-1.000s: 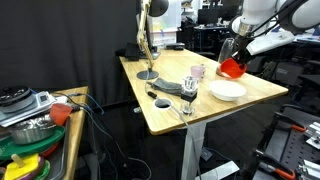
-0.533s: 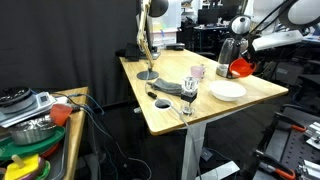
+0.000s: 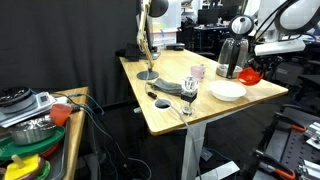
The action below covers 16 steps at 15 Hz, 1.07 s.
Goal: Pour some rice from the orange bowl into the white bowl
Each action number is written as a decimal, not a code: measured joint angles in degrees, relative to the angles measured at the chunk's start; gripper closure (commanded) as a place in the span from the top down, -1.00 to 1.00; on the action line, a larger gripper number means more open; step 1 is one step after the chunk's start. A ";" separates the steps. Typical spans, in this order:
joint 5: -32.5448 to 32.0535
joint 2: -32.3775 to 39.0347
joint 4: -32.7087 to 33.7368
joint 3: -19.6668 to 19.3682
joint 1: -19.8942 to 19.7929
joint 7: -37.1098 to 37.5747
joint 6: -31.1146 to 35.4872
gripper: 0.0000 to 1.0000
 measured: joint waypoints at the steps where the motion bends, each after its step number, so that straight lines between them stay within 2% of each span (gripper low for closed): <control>1: 0.98 0.75 0.00 -0.04 -0.01 -0.03 0.11 -0.96; 11: 3.21 4.01 0.02 -0.51 -0.02 -0.05 0.42 -0.96; 15: 3.21 4.93 0.02 -0.70 -0.02 -0.05 0.47 -0.21; 16: 3.21 5.22 0.02 -0.71 -0.02 -0.05 0.59 -0.09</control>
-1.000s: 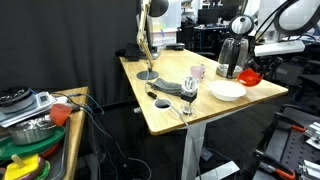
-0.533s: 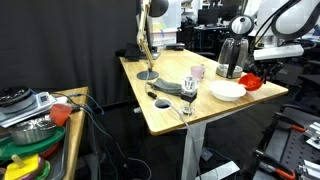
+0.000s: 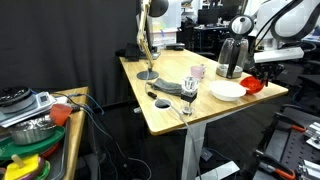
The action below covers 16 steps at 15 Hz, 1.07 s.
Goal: Pour some rice from the orange bowl into the white bowl
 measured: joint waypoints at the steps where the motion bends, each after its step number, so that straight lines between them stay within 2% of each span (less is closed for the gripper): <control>1: 0.00 0.34 0.00 -0.01 0.00 0.00 0.13 0.06; 6: -0.01 1.25 0.00 -0.17 0.00 0.00 0.71 0.77; 8: -0.03 1.51 0.00 -0.17 0.00 0.00 0.90 0.98; 16: -0.08 3.85 0.00 -0.66 0.02 0.00 2.56 1.00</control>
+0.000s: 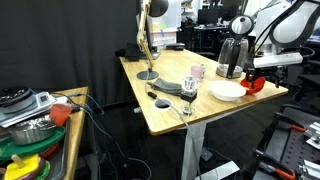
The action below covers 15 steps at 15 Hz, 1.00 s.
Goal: Pour some rice from the orange bowl into the white bowl
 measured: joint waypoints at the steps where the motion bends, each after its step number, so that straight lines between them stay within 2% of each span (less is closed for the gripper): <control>1: -0.01 0.34 0.00 -0.29 0.00 0.00 0.43 1.00; 11: -0.21 2.67 0.01 -3.97 0.02 -0.97 3.06 1.00; 15: -2.52 2.61 0.19 -4.57 0.09 -0.90 3.10 1.00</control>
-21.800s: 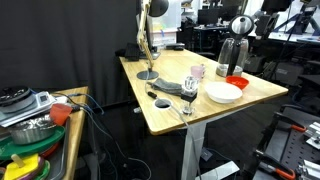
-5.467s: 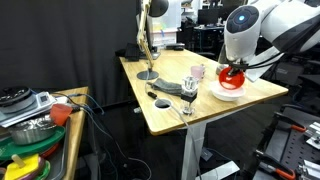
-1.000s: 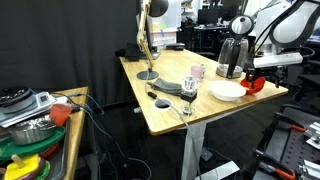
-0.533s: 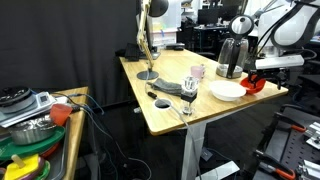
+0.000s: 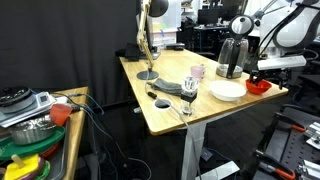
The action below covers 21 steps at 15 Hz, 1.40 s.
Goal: Pour some rice from the orange bowl into the white bowl
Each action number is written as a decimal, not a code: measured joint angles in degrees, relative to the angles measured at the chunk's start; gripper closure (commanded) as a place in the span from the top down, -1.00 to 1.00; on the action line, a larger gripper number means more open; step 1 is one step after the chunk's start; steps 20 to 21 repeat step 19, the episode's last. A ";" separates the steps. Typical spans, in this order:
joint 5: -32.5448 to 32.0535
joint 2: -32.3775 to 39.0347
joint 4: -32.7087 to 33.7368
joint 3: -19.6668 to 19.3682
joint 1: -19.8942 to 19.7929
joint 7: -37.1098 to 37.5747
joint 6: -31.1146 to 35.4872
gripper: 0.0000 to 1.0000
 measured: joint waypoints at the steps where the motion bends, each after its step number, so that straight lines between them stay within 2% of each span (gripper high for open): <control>1: -0.71 -0.10 0.07 0.00 0.06 0.05 0.02 1.00; 4: -3.57 -0.75 0.18 0.00 0.39 0.82 0.07 1.00; 6: -8.81 -2.29 0.18 0.02 0.45 3.54 -0.07 1.00; 9: -17.81 -7.31 0.17 0.39 0.40 8.17 -2.15 1.00; 11: -20.59 -12.05 0.19 1.38 0.33 8.66 -4.92 1.00; 15: -20.96 -19.52 -0.15 3.76 0.37 6.69 -10.22 1.00; 21: -20.96 -19.46 -0.42 3.79 0.35 6.63 -10.34 1.00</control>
